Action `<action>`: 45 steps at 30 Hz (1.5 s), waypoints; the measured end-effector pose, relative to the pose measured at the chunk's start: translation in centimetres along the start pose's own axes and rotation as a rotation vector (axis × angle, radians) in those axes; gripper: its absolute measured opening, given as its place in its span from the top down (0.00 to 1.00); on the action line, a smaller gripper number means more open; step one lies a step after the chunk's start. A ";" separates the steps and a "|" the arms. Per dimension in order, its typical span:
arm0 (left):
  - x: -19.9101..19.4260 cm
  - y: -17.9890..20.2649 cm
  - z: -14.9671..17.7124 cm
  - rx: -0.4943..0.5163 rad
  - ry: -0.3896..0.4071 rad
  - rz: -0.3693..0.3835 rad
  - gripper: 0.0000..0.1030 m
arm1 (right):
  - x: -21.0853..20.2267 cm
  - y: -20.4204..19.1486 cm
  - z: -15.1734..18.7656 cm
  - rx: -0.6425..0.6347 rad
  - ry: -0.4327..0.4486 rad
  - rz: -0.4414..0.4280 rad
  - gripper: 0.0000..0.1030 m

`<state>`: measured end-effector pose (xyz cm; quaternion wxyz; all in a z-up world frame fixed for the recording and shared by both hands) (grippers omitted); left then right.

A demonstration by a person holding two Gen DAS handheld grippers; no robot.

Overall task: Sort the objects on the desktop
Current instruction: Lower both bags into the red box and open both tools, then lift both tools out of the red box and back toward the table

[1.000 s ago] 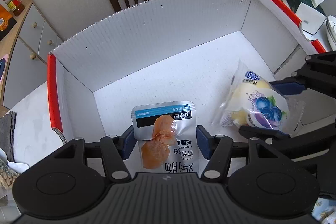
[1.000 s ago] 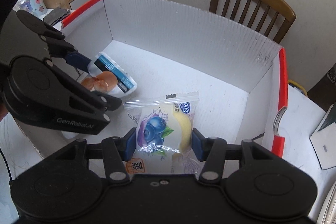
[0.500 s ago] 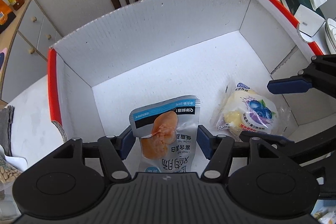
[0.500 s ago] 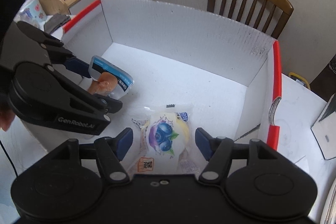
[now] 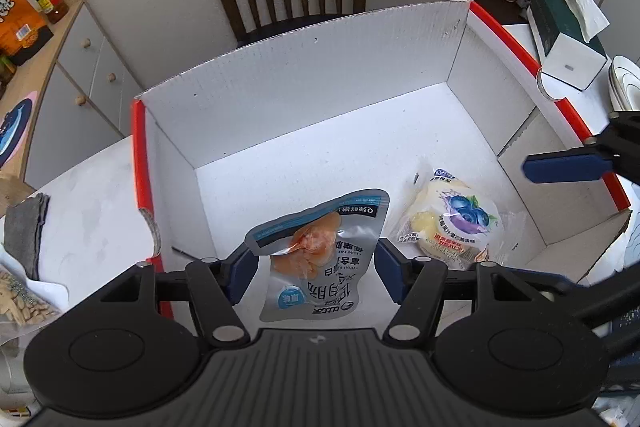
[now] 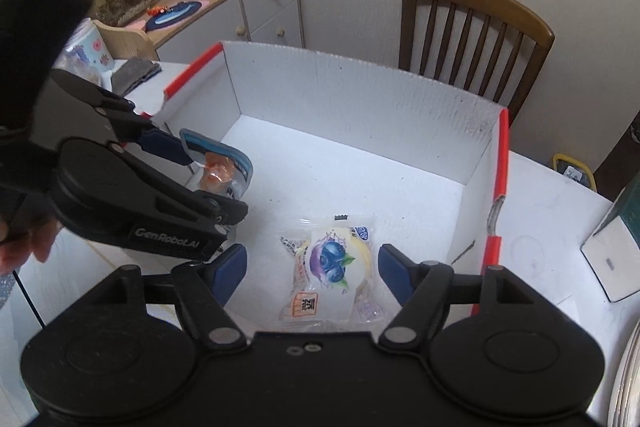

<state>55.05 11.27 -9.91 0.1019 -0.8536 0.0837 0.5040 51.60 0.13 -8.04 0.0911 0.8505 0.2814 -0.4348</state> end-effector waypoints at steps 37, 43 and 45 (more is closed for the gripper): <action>-13.7 3.1 5.2 -0.055 0.268 -0.013 0.22 | -14.6 1.2 6.4 0.036 0.176 -0.020 0.18; -16.0 4.7 7.5 -0.042 0.307 -0.011 0.15 | -17.1 0.7 8.4 0.033 0.207 -0.031 0.14; -16.5 5.3 8.4 -0.040 0.310 -0.007 0.11 | -17.7 0.4 9.3 0.030 0.209 -0.034 0.14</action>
Point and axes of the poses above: each gripper's, at about its wrist camera, not at the fingertips, and x roughly the way its jaws point, y to its right, z to its underside, the point moved 7 cm from there along x, roughly the way its jaws point, and after that the axes turned 3 degrees about y, right-handed, at the moved point
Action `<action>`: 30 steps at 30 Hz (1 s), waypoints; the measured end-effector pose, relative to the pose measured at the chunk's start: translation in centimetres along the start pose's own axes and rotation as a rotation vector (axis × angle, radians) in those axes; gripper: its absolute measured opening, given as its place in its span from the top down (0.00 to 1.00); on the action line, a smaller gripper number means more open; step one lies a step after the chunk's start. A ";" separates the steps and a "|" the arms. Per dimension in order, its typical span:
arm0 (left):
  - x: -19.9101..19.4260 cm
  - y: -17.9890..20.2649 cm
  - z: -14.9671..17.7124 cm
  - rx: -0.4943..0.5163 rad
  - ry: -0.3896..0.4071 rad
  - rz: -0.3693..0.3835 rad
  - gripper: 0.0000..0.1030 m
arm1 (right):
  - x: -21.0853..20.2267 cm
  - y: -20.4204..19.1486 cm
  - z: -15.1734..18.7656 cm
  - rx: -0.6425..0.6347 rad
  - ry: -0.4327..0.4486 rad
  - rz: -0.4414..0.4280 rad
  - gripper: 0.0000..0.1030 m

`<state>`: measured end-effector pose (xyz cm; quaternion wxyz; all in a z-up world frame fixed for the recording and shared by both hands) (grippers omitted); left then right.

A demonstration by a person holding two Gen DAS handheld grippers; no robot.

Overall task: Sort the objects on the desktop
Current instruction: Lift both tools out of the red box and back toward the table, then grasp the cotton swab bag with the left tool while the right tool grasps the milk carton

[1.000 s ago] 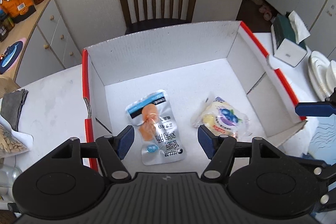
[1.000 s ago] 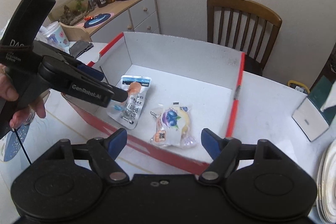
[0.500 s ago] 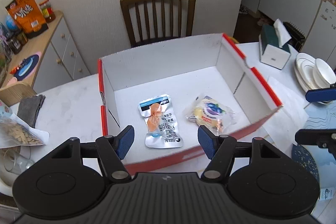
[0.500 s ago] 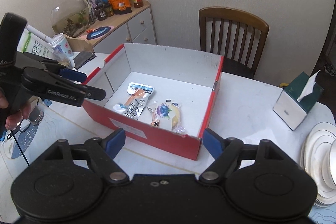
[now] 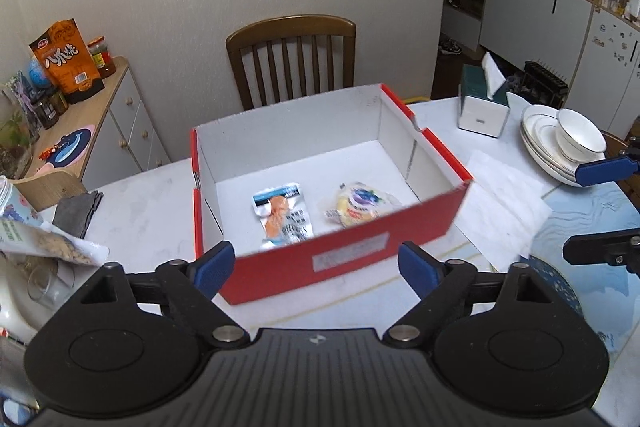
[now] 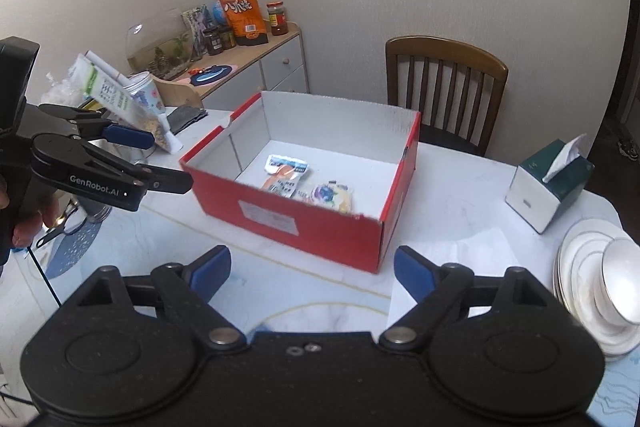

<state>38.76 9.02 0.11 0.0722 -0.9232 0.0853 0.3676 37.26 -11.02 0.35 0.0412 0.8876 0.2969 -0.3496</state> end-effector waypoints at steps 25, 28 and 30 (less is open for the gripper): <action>-1.7 5.6 13.0 -0.012 -0.068 0.010 0.01 | -4.5 3.0 13.7 0.086 -0.066 0.142 0.11; -0.9 5.8 14.1 -0.029 -0.105 0.011 0.01 | -4.3 3.2 15.2 0.093 -0.084 0.147 0.11; -0.3 5.7 14.7 -0.043 -0.121 0.010 0.01 | -4.1 3.3 16.2 0.092 -0.102 0.155 0.11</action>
Point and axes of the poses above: each gripper's, at about its wrist camera, not at the fingertips, and x roughly the way its jaws point, y to its right, z to its underside, the point moved 7 cm from there along x, roughly the way its jaws point, and after that the axes turned 3 degrees about y, right-handed, at the moved point
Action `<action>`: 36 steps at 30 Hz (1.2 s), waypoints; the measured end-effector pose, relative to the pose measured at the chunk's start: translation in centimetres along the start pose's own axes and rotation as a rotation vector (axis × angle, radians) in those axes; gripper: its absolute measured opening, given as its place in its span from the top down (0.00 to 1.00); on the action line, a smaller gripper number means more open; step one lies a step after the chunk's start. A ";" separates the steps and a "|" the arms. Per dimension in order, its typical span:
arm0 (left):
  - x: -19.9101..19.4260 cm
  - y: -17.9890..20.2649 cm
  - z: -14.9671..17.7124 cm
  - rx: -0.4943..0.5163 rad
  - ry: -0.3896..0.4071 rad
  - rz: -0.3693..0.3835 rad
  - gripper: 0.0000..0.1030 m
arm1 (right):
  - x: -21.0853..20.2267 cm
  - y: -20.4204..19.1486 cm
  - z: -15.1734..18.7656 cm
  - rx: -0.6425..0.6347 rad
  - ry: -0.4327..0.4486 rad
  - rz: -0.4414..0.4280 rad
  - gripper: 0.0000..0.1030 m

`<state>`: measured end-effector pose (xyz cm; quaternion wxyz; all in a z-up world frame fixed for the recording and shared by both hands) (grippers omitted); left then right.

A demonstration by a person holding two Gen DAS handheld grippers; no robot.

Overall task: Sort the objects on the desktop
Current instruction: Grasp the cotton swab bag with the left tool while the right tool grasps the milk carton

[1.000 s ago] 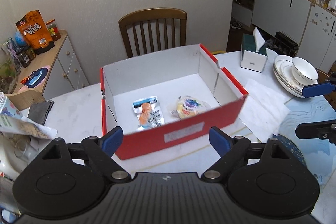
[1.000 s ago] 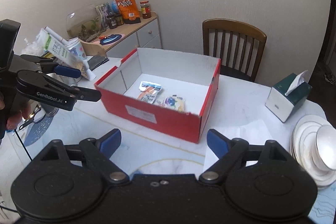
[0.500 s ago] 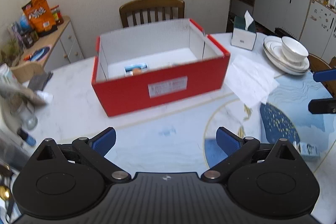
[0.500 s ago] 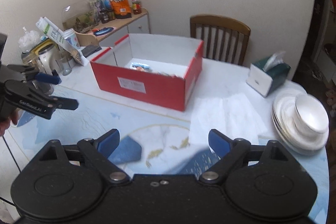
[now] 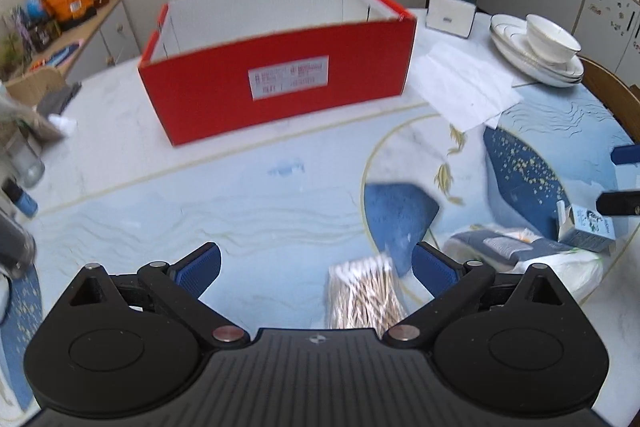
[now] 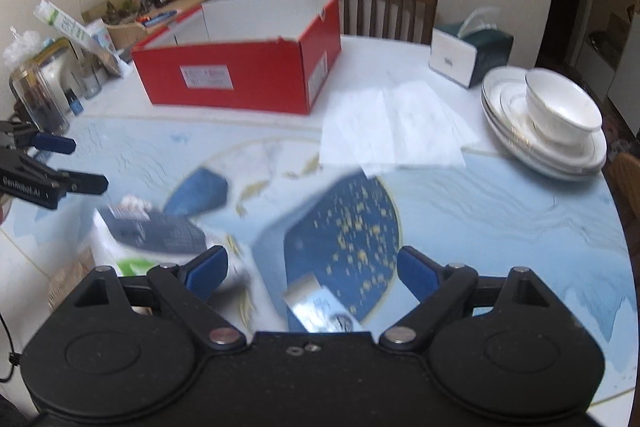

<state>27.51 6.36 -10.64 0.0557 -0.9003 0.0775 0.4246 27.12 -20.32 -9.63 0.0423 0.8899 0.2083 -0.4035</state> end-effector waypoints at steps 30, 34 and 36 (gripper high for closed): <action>4.2 1.9 3.3 -0.016 -0.101 0.047 0.02 | 3.2 1.3 5.1 -0.016 -0.135 0.014 0.14; 4.2 2.1 3.5 -0.011 -0.108 0.058 0.06 | 3.3 1.4 5.1 -0.024 -0.139 0.018 0.15; 4.2 2.2 3.5 -0.008 -0.112 0.062 0.11 | 3.4 1.4 5.1 -0.033 -0.145 0.020 0.16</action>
Point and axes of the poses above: each gripper's, at about its wrist camera, not at the fingertips, and x roughly the way its jaws point, y to its right, z to its underside, the point moved 7 cm from there along x, roughly the way its jaws point, and after that the axes turned 3 degrees about y, right-handed, at the moved point
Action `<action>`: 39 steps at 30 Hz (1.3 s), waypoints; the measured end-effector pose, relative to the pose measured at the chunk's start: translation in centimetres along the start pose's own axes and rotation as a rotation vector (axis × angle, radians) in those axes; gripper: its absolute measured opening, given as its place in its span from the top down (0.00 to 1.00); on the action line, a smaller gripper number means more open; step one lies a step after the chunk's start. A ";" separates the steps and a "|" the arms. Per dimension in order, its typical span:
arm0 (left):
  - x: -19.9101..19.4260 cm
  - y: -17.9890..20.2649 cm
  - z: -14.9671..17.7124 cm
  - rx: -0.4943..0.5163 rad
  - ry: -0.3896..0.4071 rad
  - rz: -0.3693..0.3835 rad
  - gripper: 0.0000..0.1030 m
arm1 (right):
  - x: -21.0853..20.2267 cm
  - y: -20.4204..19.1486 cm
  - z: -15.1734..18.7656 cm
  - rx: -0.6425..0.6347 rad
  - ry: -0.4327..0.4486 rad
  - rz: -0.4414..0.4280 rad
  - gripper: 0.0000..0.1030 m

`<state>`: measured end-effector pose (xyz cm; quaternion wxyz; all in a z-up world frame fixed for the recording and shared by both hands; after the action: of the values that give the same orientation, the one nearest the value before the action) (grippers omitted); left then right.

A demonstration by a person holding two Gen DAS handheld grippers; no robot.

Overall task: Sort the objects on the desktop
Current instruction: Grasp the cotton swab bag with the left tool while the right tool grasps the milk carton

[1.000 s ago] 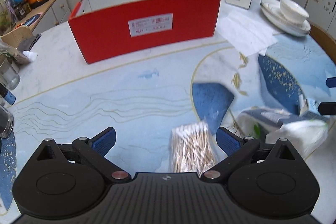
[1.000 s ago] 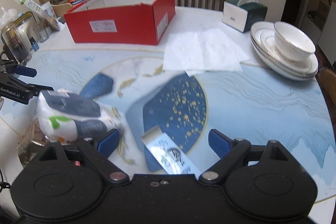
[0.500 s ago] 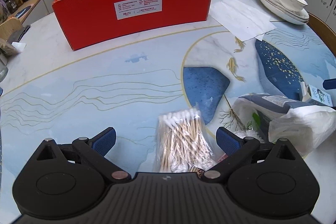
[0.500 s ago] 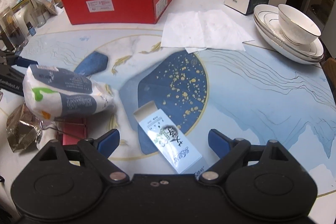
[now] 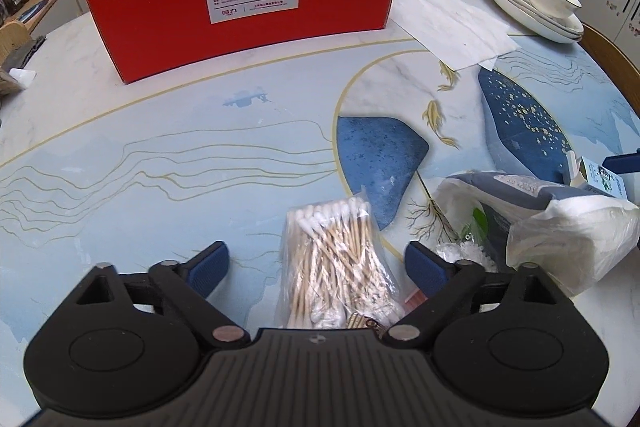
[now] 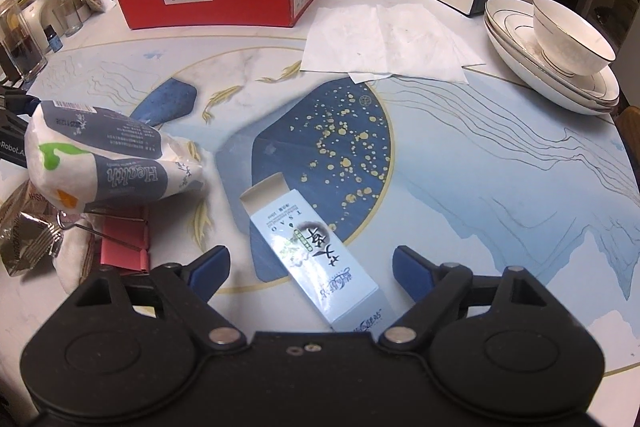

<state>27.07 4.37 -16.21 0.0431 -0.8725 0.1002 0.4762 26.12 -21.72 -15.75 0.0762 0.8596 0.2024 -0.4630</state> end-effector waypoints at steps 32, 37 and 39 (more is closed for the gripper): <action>-0.7 0.3 0.2 -0.008 -0.011 0.035 0.64 | 0.4 0.2 -0.6 0.039 -0.021 -0.019 0.72; -1.2 0.1 0.0 -0.019 -0.006 0.035 0.64 | 0.0 0.1 -1.2 0.067 -0.005 -0.038 0.72; -1.4 0.0 -0.2 -0.022 -0.003 0.028 0.64 | -0.2 -0.1 -1.6 0.060 0.000 -0.028 0.72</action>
<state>26.52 4.56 -14.97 0.0268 -0.8708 0.1072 0.4790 27.21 -21.20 -14.70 0.0438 0.8584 0.2006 -0.4701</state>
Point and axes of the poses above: each gripper's, at about its wrist camera, not at the fingertips, and x roughly the way its jaws point, y to its right, z to its underside, the point moved 7 cm from there along x, roughly the way its jaws point, and after that the axes turned 3 degrees about y, right-handed, at the moved point
